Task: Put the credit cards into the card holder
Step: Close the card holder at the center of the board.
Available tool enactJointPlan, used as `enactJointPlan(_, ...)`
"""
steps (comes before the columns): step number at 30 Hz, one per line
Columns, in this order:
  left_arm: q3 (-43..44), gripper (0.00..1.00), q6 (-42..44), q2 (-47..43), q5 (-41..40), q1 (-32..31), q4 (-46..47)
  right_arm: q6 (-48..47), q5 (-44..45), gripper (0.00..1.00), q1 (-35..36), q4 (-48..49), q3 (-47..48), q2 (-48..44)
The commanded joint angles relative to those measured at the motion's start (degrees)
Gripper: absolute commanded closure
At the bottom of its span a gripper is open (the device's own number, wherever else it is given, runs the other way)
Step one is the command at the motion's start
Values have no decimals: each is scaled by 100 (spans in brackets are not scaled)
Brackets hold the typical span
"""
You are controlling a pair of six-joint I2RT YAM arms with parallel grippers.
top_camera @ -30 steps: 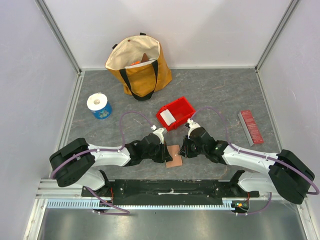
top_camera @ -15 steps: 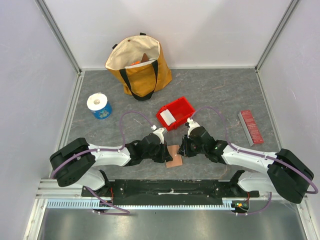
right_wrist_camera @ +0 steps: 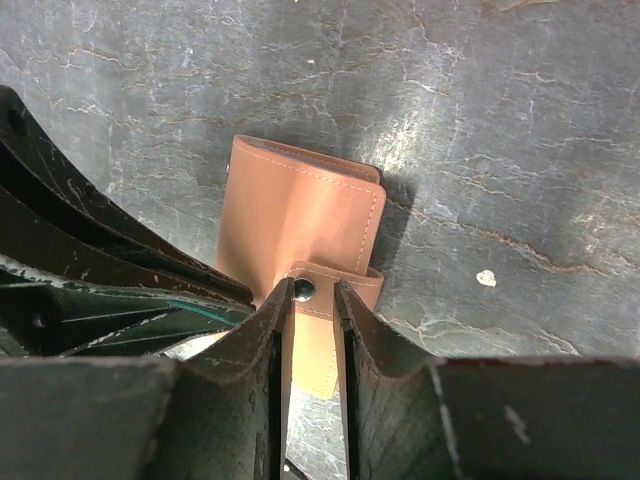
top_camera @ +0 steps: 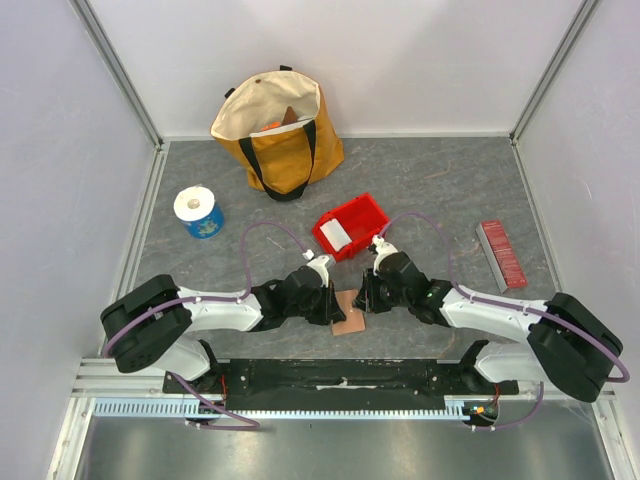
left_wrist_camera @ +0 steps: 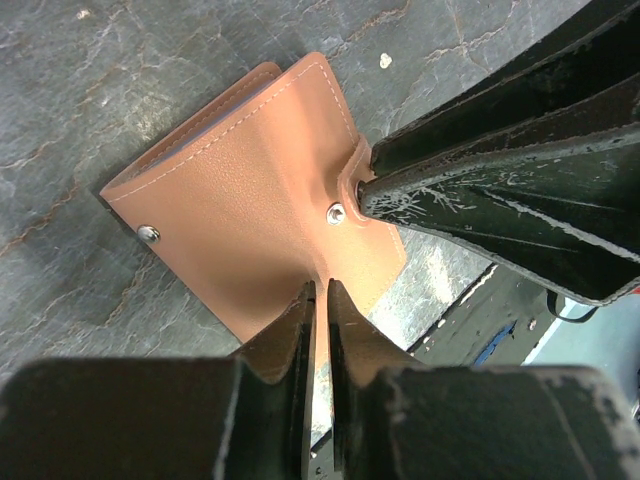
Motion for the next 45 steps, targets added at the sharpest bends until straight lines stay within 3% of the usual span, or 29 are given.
enactJointPlan(1,164,86,84,131,-183,-23,-91,-142,-55,70,-20,202,233,109)
enactJointPlan(14,383,86,242,104,-394,-23,-416,-309,60,67,-20,105,382,179)
enactJointPlan(22,357,86,198,87,-464,-23,-468,-362,-177,70,-20,18,391,355)
enactJointPlan(45,374,86,215,8,-534,-14,-504,121,701,66,-55,-668,-39,-849)
